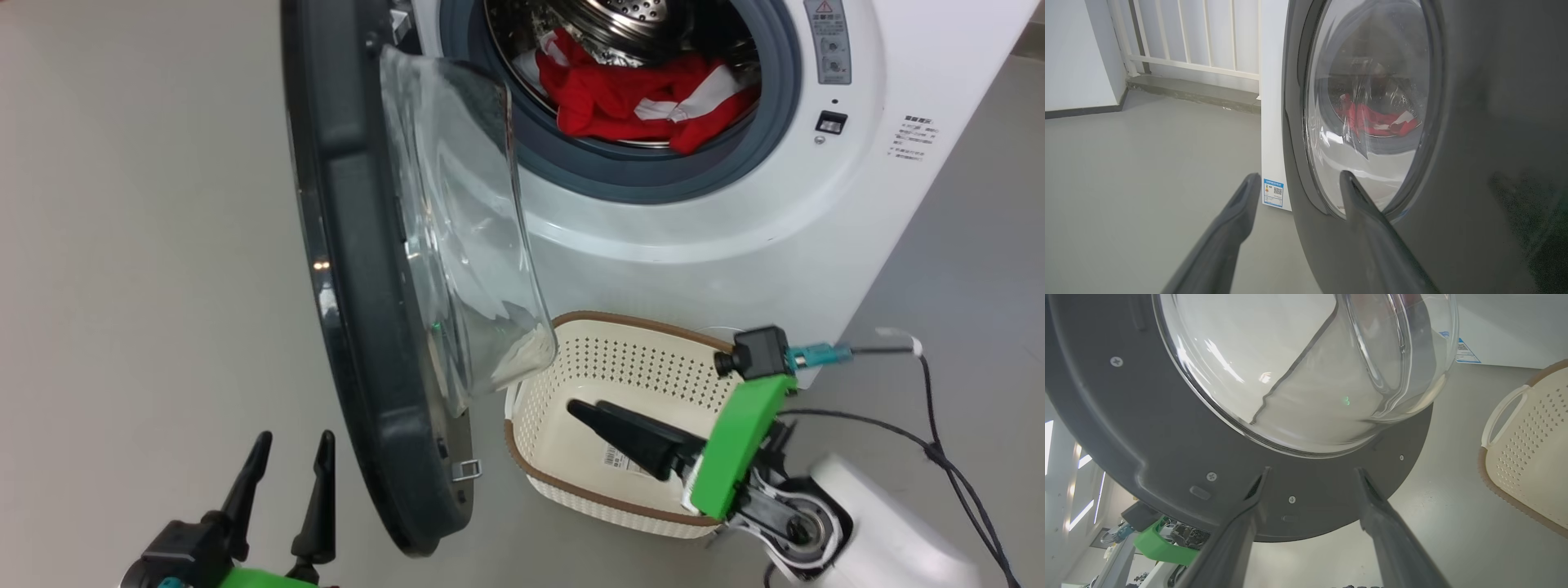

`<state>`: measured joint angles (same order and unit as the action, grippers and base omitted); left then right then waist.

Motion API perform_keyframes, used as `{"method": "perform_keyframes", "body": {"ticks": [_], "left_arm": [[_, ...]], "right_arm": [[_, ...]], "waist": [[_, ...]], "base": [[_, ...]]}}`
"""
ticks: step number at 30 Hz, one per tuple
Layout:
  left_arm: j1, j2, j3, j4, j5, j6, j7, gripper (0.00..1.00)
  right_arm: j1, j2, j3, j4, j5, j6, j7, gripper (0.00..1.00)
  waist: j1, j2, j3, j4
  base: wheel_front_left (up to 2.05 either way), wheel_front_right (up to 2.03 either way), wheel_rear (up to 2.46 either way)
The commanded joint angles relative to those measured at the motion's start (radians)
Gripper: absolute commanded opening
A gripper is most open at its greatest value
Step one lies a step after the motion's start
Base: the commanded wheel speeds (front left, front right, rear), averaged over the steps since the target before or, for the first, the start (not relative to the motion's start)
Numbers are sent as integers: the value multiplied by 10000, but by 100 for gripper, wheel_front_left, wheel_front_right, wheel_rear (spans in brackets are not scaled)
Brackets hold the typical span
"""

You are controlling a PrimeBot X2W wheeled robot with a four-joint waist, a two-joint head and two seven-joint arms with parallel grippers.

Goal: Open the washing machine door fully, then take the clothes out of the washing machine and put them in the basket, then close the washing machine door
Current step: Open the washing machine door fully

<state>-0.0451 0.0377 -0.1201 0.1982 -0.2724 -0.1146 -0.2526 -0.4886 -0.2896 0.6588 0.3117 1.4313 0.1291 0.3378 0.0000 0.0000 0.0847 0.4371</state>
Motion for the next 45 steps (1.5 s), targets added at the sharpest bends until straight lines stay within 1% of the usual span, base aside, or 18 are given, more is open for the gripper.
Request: {"method": "perform_keyframes", "body": {"ticks": [1, 5, 9, 13, 15, 18, 21, 22, 26, 28, 33, 39, 42, 45], "left_arm": [[-174, 126, 401, -193, 149, 44, -92, 100], [-104, 126, 508, -187, 185, 32, -92, 100], [-31, 126, 602, -172, 202, 19, -92, 100], [27, 126, 732, -149, 198, 11, -92, 100], [48, 126, 764, -148, 198, 13, -92, 100], [116, 126, 840, -147, 197, 23, -92, 100], [179, 126, 871, -129, 209, 24, -92, 100], [213, 126, 888, -119, 210, 27, -92, 100], [287, 126, 916, -99, 208, 48, -92, 100], [312, 126, 930, -97, 202, 62, -92, 100], [361, 126, 954, -90, 191, 87, -92, 100], [429, 126, 974, -92, 217, 84, -92, 100], [451, 126, 971, -111, 230, 77, -92, 100], [482, 126, 976, -148, 239, 70, -92, 100]], "right_arm": [[260, -138, 254, -194, -152, 16, -471, 100], [562, -558, 472, 2, -385, 16, -1649, 100], [757, -942, 759, 470, -892, 16, -2999, 100], [835, -1139, 1159, 1123, -1375, 16, -4107, 100], [857, -1156, 1276, 1207, -1434, 16, -4325, 100], [843, -1299, 1691, 1424, -1786, 16, -4964, 100], [752, -1430, 2190, 1728, -2375, 16, -5478, 100], [684, -1448, 2415, 1866, -2733, 16, -5727, 100], [559, -1426, 2470, 2188, -3736, 16, -5971, 100], [619, -1270, 1753, 2053, -4239, 16, -5986, 100], [1432, -805, -308, 1353, -6299, 16, -5992, 100], [2567, -180, -2088, 337, -8810, 16, -5994, 100], [3054, 207, -2863, -25, -9564, 16, -5994, 100], [3391, 521, -3387, -285, -10079, 16, -5994, 100]], "waist": [[0, 0, -44, -107], [0, 0, -108, -218], [0, 0, -166, -298], [0, 0, -205, -376], [0, 0, -218, -400], [0, 0, -257, -461], [0, 0, -311, -508], [0, 0, -341, -539], [0, 0, -414, -593], [0, 0, -433, -623], [0, 0, -496, -665], [0, 0, -575, -689], [0, 0, -591, -701], [0, 0, -600, -717]], "base": [[0, 0, 0], [0, 0, 0], [0, 0, 0], [0, 0, 0], [0, 0, 0], [0, 0, 0], [0, 0, 0], [0, 0, 0], [0, 0, 0], [0, 0, 0], [0, 0, 0], [0, 0, 0], [0, 0, 0], [0, 0, 0]]}}
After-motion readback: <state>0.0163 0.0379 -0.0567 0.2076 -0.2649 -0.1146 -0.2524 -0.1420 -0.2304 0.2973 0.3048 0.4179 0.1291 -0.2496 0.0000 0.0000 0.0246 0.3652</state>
